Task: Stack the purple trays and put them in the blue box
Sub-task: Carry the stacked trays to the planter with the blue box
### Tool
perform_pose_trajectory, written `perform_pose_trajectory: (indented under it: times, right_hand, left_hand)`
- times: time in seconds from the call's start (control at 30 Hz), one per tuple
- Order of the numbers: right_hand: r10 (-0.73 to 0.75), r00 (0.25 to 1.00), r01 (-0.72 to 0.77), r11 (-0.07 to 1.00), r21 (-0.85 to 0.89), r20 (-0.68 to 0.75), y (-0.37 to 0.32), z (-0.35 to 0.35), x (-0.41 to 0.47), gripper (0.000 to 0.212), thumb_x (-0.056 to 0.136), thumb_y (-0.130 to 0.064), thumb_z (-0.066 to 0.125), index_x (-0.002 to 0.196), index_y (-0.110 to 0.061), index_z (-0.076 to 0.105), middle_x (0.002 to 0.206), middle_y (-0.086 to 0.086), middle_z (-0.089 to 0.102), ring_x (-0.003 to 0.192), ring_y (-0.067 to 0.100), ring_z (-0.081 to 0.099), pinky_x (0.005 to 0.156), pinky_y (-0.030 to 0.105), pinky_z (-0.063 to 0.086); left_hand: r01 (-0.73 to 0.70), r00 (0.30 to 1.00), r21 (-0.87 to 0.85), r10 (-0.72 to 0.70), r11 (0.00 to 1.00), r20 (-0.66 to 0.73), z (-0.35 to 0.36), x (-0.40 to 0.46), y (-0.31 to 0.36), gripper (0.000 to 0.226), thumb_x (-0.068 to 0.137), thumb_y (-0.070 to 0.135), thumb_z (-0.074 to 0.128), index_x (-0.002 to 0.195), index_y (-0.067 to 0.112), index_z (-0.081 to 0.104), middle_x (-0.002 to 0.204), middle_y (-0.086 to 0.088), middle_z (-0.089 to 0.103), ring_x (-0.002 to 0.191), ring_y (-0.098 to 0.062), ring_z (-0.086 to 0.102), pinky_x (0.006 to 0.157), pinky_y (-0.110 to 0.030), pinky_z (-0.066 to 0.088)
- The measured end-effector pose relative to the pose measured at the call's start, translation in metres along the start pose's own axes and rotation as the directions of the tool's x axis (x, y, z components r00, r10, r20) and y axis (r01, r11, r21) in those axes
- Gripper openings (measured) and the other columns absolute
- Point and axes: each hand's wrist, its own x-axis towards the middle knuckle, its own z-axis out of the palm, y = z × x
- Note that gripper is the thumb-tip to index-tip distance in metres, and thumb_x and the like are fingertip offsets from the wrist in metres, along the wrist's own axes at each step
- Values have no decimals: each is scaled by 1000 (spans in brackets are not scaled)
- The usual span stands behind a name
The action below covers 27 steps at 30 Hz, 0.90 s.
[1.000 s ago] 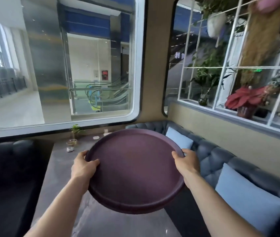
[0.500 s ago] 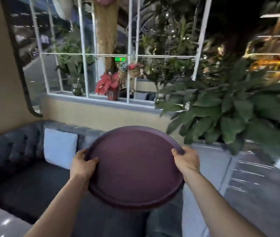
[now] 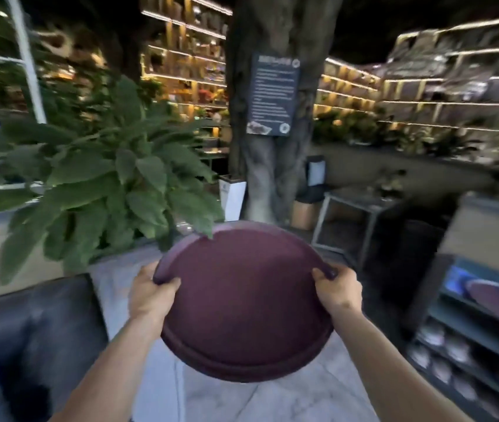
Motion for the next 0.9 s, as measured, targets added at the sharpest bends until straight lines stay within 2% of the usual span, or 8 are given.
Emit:
perform_pose_trajectory:
  times: [0.1, 0.27, 0.37, 0.53, 0.63, 0.77, 0.9]
  right_hand:
    - [83, 983, -87, 996, -20, -165, 40, -63, 18, 40, 81, -37, 69, 118, -19, 67, 111, 11, 71, 109, 33, 63, 95, 37, 48]
    - [193, 909, -218, 976, -25, -368, 105, -171, 44, 39, 83, -36, 67, 117, -18, 67, 113, 11, 71, 111, 33, 61, 95, 37, 47]
    - [230, 854, -266, 964, -11, -467, 142, -236, 62, 39, 83, -35, 66, 118, -18, 66, 116, 10, 70, 113, 33, 60, 97, 38, 45]
    - [284, 758, -344, 939, 10, -587, 191, -333, 87, 40, 83, -35, 63, 119, -18, 64, 116, 12, 69, 111, 35, 60, 96, 39, 45]
    - [314, 699, -380, 924, 39, -643, 216, -380, 99, 39, 82, -35, 64, 117, -19, 65, 113, 12, 70, 108, 35, 62, 95, 39, 46]
    - [349, 636, -415, 907, 75, -688, 249, -424, 123, 42, 81, -35, 63, 120, -20, 65, 112, 13, 69, 105, 35, 63, 95, 40, 48]
    - [366, 598, -439, 894, 90, -713, 276, -445, 156, 41, 80, -35, 63, 119, -20, 65, 110, 11, 71, 104, 36, 63, 94, 42, 49]
  left_hand:
    - [-27, 991, 19, 24, 999, 131, 81, -16, 3, 41, 74, 14, 75, 109, 31, 64, 96, 6, 70, 92, -27, 67, 88, -40, 54]
    - [-107, 928, 36, 87, 994, 362, 217, -66, 8, 36, 72, 5, 76, 100, 26, 65, 94, -6, 72, 89, -31, 69, 86, -45, 56]
    - [-132, 879, 26, 105, 991, 465, 298, -102, 14, 41, 73, 6, 76, 110, 21, 68, 95, -4, 72, 89, -30, 69, 85, -43, 56]
    - [-137, 806, 22, 98, 990, 584, 414, -167, 24, 46, 76, 16, 76, 118, 30, 62, 87, 12, 64, 84, -24, 63, 80, -36, 51]
    - [-135, 762, 17, 93, 991, 641, 474, -202, 25, 49, 76, 16, 76, 120, 30, 60, 97, 7, 66, 89, -25, 65, 85, -39, 54]
    - [-119, 725, 19, 74, 993, 685, 544, -234, 27, 48, 76, 19, 75, 117, 37, 58, 82, 24, 55, 71, -8, 59, 71, -32, 48]
    - [-112, 693, 29, 57, 993, 718, 600, -243, 23, 54, 76, 18, 75, 125, 32, 58, 89, 14, 60, 77, -15, 62, 76, -35, 51]
